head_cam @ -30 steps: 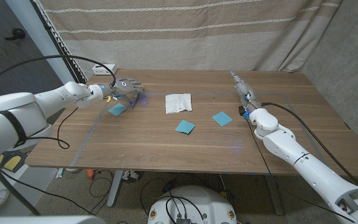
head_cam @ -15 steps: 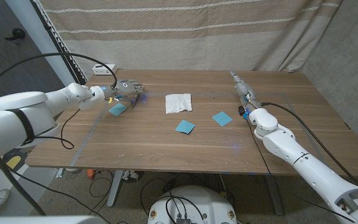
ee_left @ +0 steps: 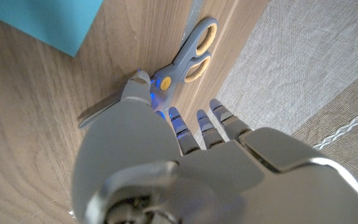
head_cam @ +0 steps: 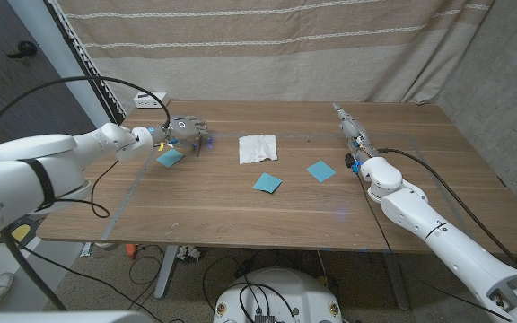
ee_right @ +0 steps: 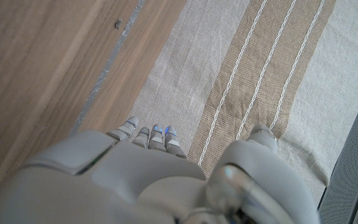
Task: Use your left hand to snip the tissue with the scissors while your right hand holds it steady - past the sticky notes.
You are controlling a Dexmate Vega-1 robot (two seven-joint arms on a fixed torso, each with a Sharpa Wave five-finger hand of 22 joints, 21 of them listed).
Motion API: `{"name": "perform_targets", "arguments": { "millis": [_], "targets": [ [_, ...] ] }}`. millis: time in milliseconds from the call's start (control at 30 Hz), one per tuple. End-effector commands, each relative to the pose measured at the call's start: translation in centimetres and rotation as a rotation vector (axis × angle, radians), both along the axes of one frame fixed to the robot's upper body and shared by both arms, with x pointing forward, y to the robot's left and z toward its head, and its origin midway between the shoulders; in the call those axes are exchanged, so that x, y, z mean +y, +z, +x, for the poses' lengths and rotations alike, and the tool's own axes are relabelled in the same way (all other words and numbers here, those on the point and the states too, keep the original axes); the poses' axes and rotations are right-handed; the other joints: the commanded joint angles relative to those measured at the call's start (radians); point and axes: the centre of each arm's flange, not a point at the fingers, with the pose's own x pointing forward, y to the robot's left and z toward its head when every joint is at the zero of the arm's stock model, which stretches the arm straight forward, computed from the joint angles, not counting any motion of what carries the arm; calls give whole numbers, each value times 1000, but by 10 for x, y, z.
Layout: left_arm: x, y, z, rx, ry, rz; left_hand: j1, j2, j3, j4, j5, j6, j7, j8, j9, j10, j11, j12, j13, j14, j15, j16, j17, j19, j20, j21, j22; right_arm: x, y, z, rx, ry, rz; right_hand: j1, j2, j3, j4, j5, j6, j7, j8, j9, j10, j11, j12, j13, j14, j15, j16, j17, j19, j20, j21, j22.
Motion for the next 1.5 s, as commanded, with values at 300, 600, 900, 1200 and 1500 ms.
{"name": "perform_targets", "arguments": {
  "millis": [300,600,900,1200,1500],
  "targets": [
    [-5,-7,3,4,0,-40,-84,22,86,-2,-79,19,1,3,1,19,1,8,5,16,-182,-1,2,15,-158,5,2,0,-1,-1,3,0,0,-1,6,-9,-1,6,3,-4,0,3,-3,-5,1,5,-13,-8,2,1,-5,1,-1,2],
    [5,2,4,-5,37,-35,-196,-52,156,-16,-4,17,1,-7,-14,22,1,5,-1,47,-182,1,2,26,-160,5,1,2,0,1,6,5,-3,-1,7,-11,0,5,4,-4,0,3,-3,-5,1,5,-14,-11,2,1,-6,2,-1,2],
    [8,7,9,28,98,-64,-296,-93,126,16,21,-40,2,-29,-8,-16,2,-4,1,61,-179,0,5,34,-145,5,3,5,2,5,8,8,-7,-2,9,-12,0,5,3,-3,-1,3,-3,-5,2,5,-14,-10,2,1,-6,1,-1,2],
    [7,7,14,42,138,-69,-351,-98,105,39,28,-46,2,-29,-3,-18,1,-1,4,67,-179,4,6,36,-142,7,4,8,3,5,11,4,-9,-1,10,-13,1,4,4,-3,-1,3,-3,-4,1,5,-14,-11,2,1,-6,1,-1,2],
    [1,3,18,75,161,-63,-356,-86,106,32,46,-44,1,-22,3,46,0,26,12,146,-183,17,4,64,-141,9,1,9,5,4,9,2,-11,-2,11,-15,1,4,4,-3,0,3,-3,-8,2,5,-14,-10,2,1,-8,3,-1,2]
  ]
}}
